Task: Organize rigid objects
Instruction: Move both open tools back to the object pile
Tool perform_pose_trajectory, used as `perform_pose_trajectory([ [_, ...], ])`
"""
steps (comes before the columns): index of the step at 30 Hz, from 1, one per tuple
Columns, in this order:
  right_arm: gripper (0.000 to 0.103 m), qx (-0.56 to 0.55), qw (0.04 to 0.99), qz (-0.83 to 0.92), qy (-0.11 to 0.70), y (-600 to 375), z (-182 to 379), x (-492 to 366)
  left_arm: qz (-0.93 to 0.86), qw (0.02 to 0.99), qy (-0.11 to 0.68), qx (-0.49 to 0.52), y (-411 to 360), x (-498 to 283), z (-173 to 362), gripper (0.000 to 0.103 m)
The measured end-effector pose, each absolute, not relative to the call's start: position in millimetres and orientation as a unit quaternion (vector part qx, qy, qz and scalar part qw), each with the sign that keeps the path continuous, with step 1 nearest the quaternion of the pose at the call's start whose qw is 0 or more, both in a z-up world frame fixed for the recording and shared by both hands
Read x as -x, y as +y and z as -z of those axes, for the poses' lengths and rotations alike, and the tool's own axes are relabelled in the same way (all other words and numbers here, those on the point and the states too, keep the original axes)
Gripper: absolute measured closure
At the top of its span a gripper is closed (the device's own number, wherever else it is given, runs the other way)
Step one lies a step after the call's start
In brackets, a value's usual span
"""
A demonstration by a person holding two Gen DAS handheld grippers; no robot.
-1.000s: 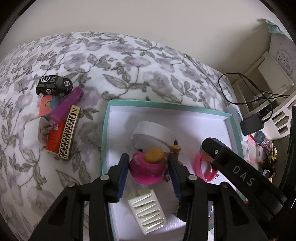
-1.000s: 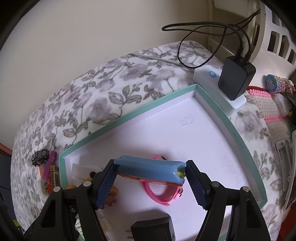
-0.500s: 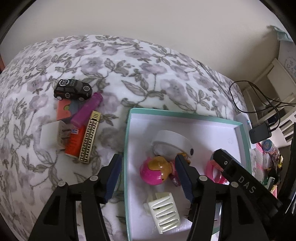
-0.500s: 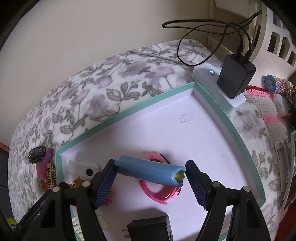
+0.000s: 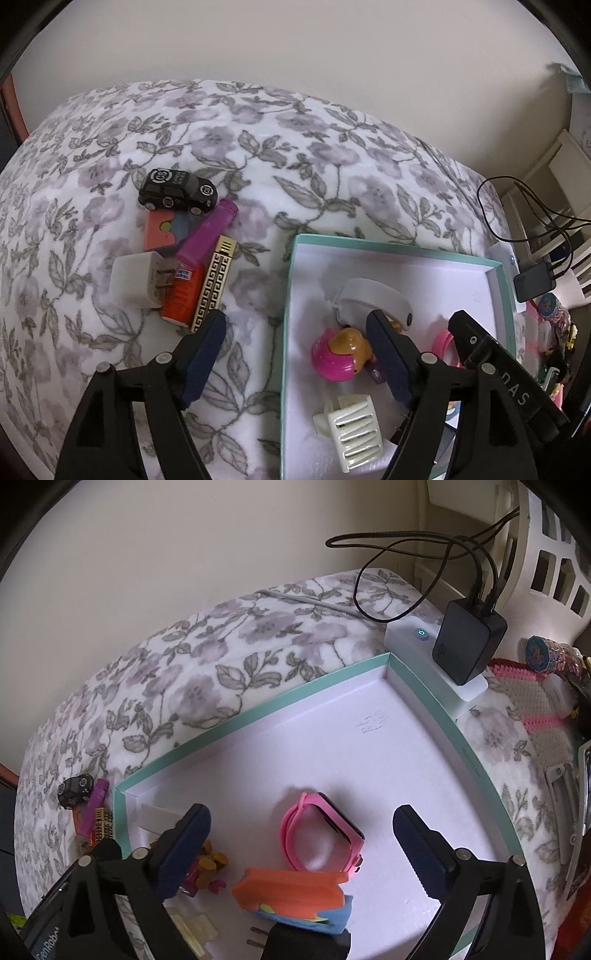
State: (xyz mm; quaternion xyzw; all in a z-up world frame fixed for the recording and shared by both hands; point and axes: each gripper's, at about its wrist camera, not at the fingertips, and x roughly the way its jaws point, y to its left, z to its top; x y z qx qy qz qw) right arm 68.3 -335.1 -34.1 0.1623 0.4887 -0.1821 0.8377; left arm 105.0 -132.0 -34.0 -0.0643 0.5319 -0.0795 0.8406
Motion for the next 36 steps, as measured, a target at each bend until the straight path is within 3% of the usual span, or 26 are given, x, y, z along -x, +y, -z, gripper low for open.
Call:
perform_pose_trajectory([
  [4,0.000,-0.159,0.840,0.183,0.486,-334.6,33.7,-68.0,0.068,0.844,0.528,0.063,-129.3,-105.6,34.1,0.016],
  [6,0.000,-0.161,0.839,0.184,0.486,-335.1,34.1,-67.4,0.060,0.847,0.525,0.060,-127.6,-105.5,34.0,0.008],
  [23,0.000,-0.179,0.852,0.156,0.468,-325.7,17.3,-65.8,0.044,0.850,0.521,0.071,-109.0,-112.9,27.9,0.008],
  [36,0.000,-0.126,0.874,0.090,0.460,-255.9,4.2,-79.6,-0.022,0.845,0.510,0.160,-7.3,-130.7,19.9,0.008],
])
